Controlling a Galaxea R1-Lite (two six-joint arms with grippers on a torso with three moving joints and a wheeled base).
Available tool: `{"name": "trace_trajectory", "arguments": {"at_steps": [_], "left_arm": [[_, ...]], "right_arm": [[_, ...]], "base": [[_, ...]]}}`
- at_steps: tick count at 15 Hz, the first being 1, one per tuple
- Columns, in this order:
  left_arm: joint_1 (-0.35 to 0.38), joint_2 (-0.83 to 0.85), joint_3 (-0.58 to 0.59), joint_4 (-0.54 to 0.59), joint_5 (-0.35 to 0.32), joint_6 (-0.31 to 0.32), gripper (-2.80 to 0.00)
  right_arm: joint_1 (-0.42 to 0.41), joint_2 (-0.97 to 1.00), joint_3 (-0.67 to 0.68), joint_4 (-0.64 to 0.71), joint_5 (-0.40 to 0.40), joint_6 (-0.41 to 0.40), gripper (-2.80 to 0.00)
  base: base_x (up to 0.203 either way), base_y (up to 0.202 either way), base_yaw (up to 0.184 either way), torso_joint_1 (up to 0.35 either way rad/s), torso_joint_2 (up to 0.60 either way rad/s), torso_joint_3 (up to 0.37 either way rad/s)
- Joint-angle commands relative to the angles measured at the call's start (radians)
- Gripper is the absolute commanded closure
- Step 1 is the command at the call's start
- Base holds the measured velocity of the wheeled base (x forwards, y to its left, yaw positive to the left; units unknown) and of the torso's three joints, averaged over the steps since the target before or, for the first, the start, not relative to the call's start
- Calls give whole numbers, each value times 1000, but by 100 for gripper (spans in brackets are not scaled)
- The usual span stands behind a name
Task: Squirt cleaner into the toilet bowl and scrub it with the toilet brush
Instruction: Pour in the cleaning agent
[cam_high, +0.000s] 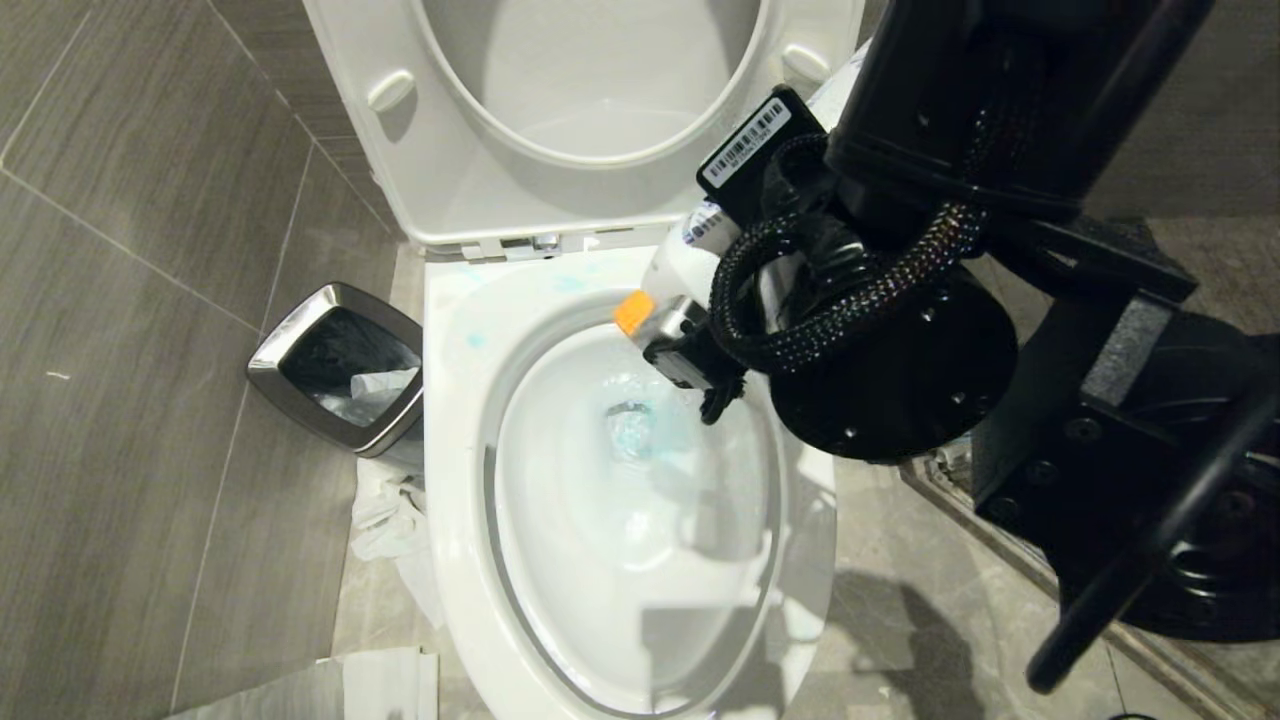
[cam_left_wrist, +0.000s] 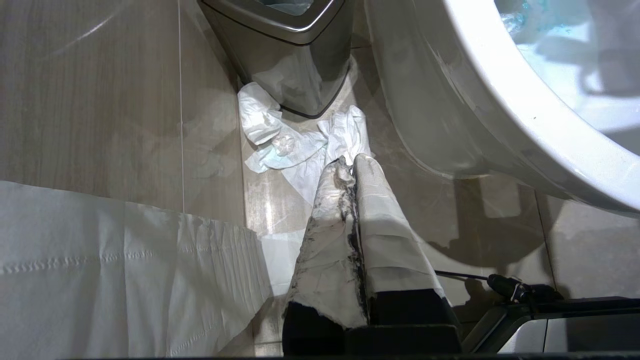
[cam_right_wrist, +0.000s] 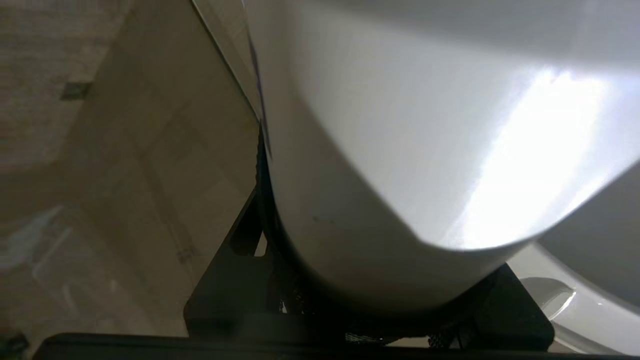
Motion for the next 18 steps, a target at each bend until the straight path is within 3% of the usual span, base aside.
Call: {"name": "trace_trajectory", "arguments": {"at_steps": [1, 8, 12, 14, 18], "left_arm": [[0, 1, 2, -2, 1, -1, 0], [0, 1, 2, -2, 3, -3, 0], [0, 1, 2, 0, 1, -1, 0], [0, 1, 2, -2, 3, -1, 0], [0, 1, 2, -2, 3, -3, 0]], "right_arm": [[20, -9, 21, -4, -6, 5, 0], [27, 36, 3, -10, -8, 67, 0], [24, 79, -19, -141, -20, 87, 0], [24, 84, -43, -175, -65, 99, 0], [37, 111, -47, -378, -151, 200, 0]], "base": [[0, 0, 0, 0, 0, 0], [0, 0, 0, 0, 0, 0], [0, 0, 0, 0, 0, 0], [0, 0, 0, 0, 0, 0], [0, 0, 0, 0, 0, 0]]}}
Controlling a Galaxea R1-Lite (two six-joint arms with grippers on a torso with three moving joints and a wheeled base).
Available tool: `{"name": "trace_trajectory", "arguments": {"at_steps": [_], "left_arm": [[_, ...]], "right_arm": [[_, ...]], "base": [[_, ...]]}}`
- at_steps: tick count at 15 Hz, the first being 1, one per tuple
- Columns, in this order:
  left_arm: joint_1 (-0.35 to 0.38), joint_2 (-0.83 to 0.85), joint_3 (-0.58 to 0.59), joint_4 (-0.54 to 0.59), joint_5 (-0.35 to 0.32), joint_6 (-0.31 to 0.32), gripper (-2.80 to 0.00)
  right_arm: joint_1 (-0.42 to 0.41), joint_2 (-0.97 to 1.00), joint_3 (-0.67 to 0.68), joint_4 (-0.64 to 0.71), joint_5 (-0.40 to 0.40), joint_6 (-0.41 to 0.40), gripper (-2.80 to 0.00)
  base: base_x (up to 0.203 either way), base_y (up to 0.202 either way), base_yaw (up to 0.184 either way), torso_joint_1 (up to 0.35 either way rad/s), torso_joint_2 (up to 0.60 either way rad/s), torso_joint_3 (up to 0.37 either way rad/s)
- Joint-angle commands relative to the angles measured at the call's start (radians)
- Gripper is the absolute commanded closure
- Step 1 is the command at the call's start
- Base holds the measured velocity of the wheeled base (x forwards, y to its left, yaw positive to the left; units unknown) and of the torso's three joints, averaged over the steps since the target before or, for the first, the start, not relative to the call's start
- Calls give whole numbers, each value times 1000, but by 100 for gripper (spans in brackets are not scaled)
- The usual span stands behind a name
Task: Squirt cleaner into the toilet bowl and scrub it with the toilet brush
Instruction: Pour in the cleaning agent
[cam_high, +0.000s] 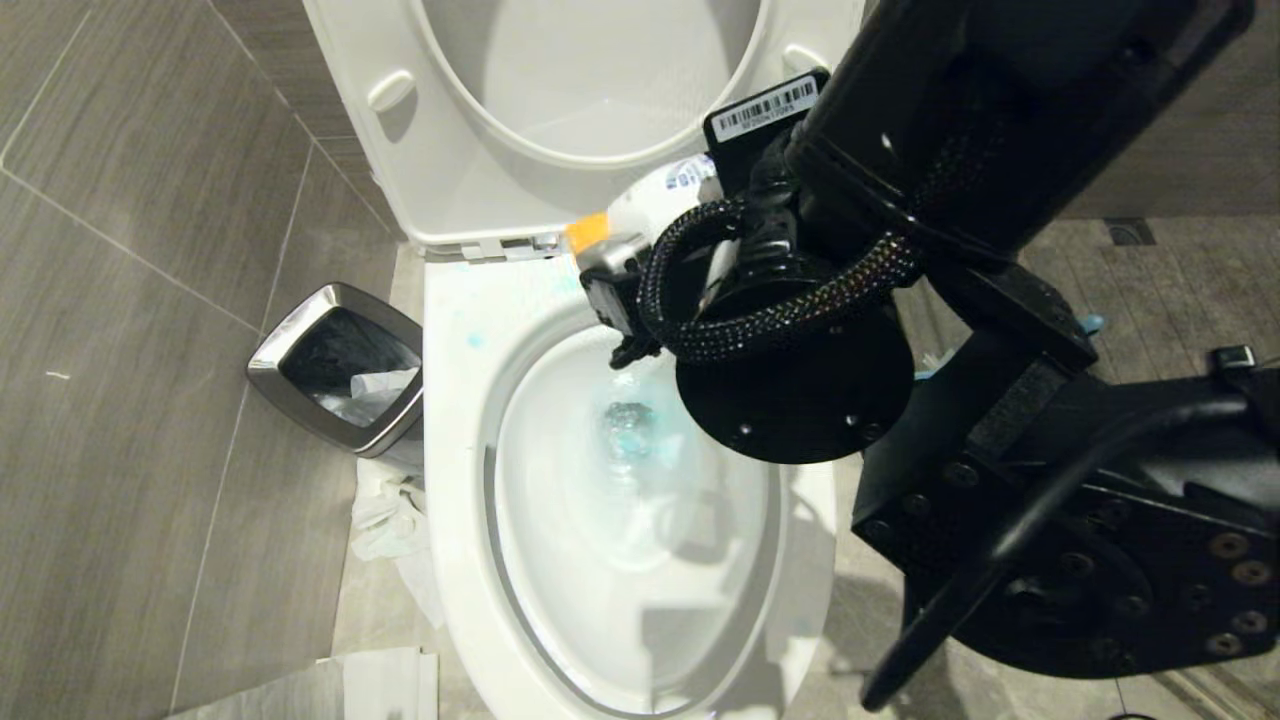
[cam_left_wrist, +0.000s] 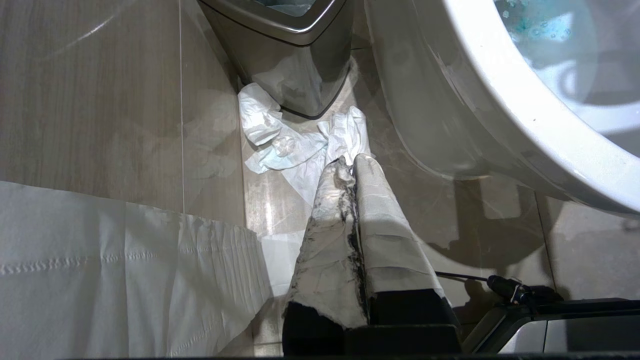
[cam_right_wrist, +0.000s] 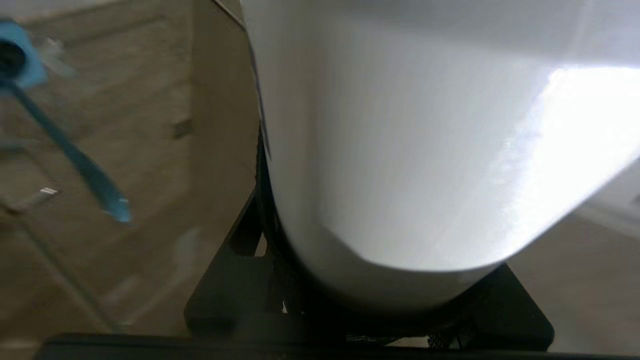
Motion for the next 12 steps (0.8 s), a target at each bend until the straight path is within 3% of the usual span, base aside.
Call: {"name": "trace_trajectory", "arguments": {"at_steps": [1, 8, 12], "left_arm": [[0, 1, 0, 0, 0, -2, 0], [0, 1, 0, 0, 2, -23, 0], [0, 1, 0, 0, 2, -25, 0]], "right_arm": [[10, 30, -5, -154, -36, 8, 0], [68, 129, -116, -594, -242, 11, 0], [101, 110, -145, -601, -245, 33, 0]], "base": [[0, 0, 0, 0, 0, 0], [0, 0, 0, 0, 0, 0], [0, 0, 0, 0, 0, 0]]}}
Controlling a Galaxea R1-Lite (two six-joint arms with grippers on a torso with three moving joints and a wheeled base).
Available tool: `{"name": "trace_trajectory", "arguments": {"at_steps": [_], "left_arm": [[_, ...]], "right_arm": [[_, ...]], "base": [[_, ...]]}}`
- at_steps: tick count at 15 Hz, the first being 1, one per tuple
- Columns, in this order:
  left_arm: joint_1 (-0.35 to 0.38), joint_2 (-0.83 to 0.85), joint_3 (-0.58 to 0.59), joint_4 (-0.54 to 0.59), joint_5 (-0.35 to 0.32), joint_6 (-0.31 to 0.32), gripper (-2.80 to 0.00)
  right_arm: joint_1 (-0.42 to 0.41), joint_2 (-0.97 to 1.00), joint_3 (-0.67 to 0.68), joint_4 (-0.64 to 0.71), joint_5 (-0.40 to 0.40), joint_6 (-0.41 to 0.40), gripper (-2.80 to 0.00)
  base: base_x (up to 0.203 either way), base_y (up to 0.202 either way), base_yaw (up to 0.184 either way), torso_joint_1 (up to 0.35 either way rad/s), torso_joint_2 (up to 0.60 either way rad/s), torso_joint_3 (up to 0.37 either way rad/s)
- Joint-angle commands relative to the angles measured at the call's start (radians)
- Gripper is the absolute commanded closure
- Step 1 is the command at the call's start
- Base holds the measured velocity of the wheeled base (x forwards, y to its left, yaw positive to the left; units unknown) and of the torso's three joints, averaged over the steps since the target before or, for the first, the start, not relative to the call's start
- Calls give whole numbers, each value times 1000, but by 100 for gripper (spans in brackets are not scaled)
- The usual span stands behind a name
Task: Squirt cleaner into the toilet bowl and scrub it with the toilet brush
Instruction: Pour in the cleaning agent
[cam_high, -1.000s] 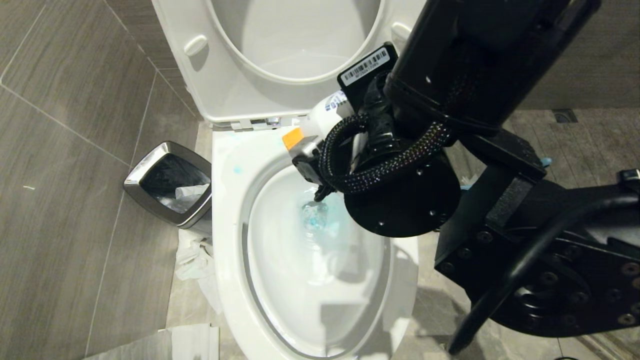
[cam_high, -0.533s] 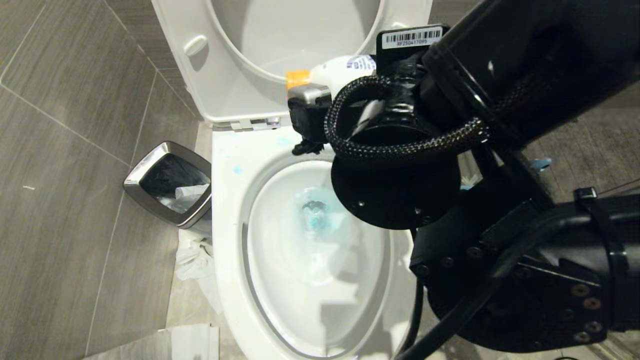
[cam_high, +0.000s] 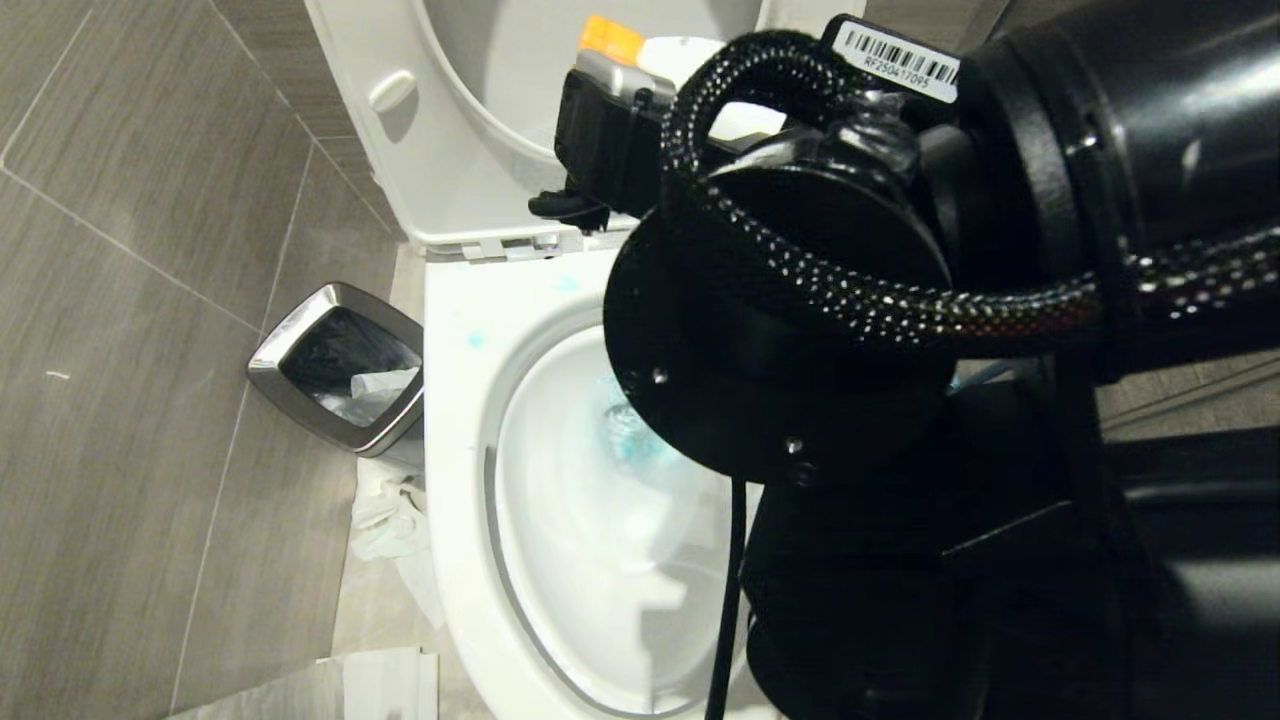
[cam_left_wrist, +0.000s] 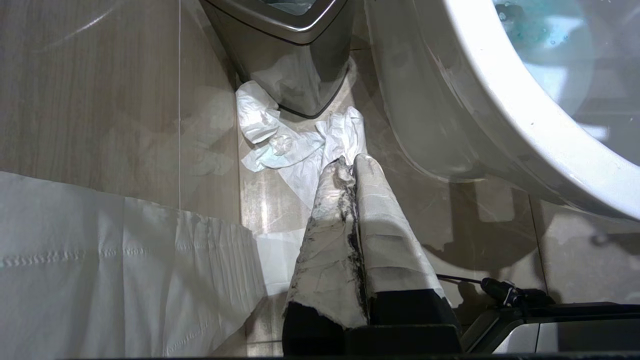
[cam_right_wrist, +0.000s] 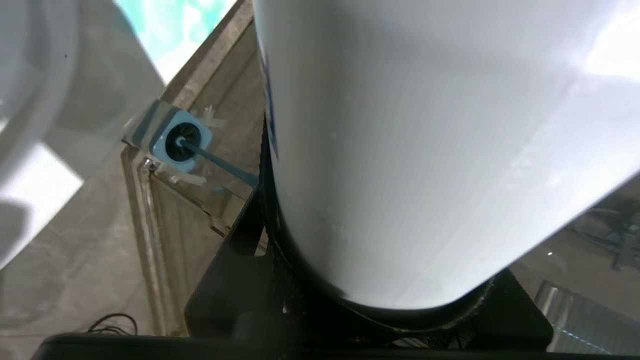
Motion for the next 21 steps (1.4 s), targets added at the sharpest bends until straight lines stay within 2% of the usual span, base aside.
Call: {"name": "trace_trajectory", "arguments": {"at_steps": [1, 4, 7, 10, 12, 16, 18, 19, 20, 21], "left_arm": [[0, 1, 0, 0, 0, 0, 0], [0, 1, 0, 0, 0, 1, 0], [0, 1, 0, 0, 0, 0, 0], [0, 1, 0, 0, 0, 0, 0], [0, 1, 0, 0, 0, 0, 0], [0, 1, 0, 0, 0, 0, 0], [0, 1, 0, 0, 0, 0, 0], [0, 1, 0, 0, 0, 0, 0], [0, 1, 0, 0, 0, 0, 0], [0, 1, 0, 0, 0, 0, 0]], "right_arm": [[2, -15, -4, -8, -7, -13, 0], [-73, -14, 0, -8, -7, -44, 0], [-174, -18, -6, -8, -7, -193, 0], [-180, -102, 36, 42, -7, -328, 0], [-147, -179, 54, 235, -7, -392, 0], [-92, -283, 23, 666, 0, -409, 0], [-97, -294, -24, 847, 80, -408, 0], [-116, -294, -62, 980, 141, -403, 0], [-142, -294, -97, 1118, 215, -373, 0], [-165, -291, -129, 1271, 288, -291, 0]], "base": [[0, 0, 0, 0, 0, 0], [0, 0, 0, 0, 0, 0], [0, 0, 0, 0, 0, 0], [0, 0, 0, 0, 0, 0], [0, 0, 0, 0, 0, 0], [0, 0, 0, 0, 0, 0], [0, 0, 0, 0, 0, 0], [0, 0, 0, 0, 0, 0], [0, 0, 0, 0, 0, 0], [0, 0, 0, 0, 0, 0]]}}
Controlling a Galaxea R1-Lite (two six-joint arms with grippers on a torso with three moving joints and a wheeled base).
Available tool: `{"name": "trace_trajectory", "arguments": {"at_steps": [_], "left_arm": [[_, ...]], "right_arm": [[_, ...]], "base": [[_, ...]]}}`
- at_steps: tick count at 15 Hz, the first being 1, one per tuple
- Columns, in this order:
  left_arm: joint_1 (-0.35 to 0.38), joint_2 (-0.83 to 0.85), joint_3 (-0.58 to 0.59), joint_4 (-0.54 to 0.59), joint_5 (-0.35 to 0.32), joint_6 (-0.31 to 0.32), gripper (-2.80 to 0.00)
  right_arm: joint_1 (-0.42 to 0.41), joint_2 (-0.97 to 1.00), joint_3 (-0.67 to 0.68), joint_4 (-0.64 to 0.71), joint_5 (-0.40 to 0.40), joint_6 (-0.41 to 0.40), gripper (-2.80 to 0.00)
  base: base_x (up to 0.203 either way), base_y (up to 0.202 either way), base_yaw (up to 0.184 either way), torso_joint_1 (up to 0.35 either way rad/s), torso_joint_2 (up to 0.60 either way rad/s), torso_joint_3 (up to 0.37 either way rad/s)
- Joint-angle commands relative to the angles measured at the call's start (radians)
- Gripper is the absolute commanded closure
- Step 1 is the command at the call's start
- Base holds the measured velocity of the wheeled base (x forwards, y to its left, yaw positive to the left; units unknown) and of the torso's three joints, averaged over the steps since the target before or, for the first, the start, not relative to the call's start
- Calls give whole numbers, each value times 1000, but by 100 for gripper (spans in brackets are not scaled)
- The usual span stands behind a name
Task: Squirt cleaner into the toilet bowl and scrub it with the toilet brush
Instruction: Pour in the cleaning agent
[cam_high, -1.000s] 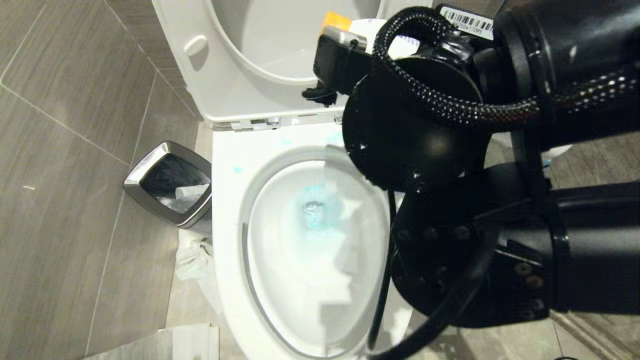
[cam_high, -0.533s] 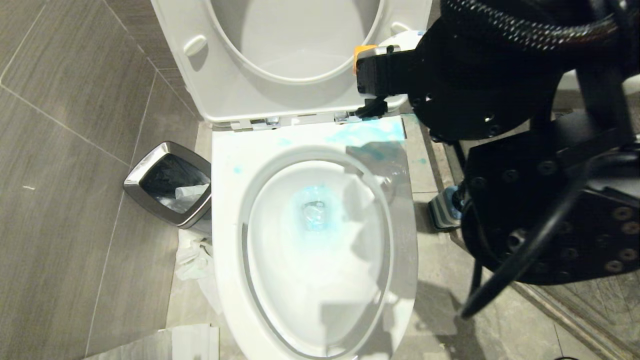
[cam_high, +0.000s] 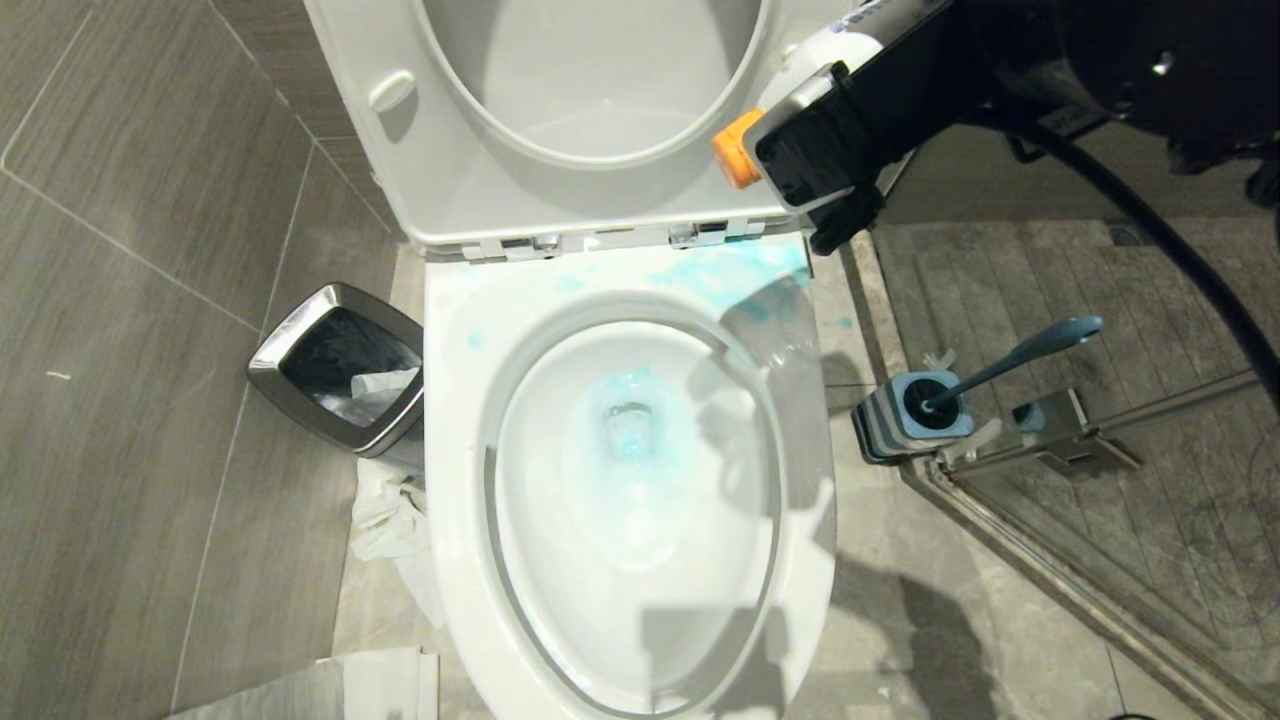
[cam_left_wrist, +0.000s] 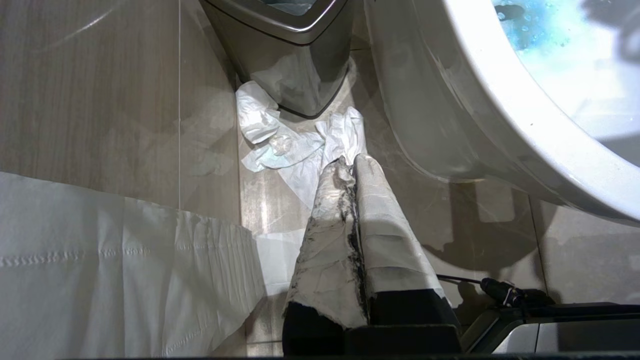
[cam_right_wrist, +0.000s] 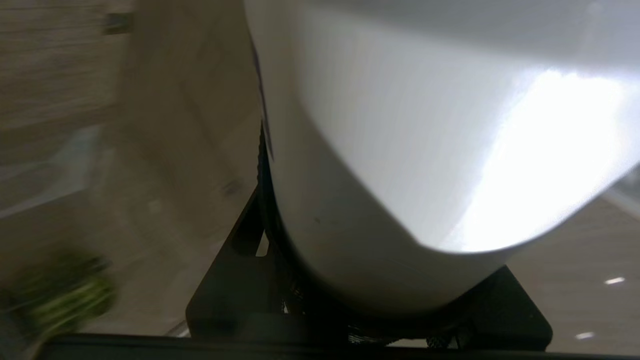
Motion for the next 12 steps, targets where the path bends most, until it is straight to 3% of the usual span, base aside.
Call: {"name": "trace_trajectory", "arguments": {"at_steps": [1, 5, 8, 11, 12], "left_arm": [[0, 1, 0, 0, 0, 0, 0], [0, 1, 0, 0, 0, 0, 0], [0, 1, 0, 0, 0, 0, 0], [0, 1, 0, 0, 0, 0, 0], [0, 1, 0, 0, 0, 0, 0]], "right_arm": [[-51, 0, -84, 400, 150, 231, 0], [-118, 22, -169, 830, 286, 1067, 0], [-161, 0, -181, 1050, 497, 1632, 0], [-199, -58, -179, 1117, 830, 2006, 0], [-213, -79, -179, 1123, 870, 2093, 0]], "base": [[0, 0, 0, 0, 0, 0], [0, 0, 0, 0, 0, 0], [0, 0, 0, 0, 0, 0], [0, 0, 0, 0, 0, 0], [0, 0, 0, 0, 0, 0]]}}
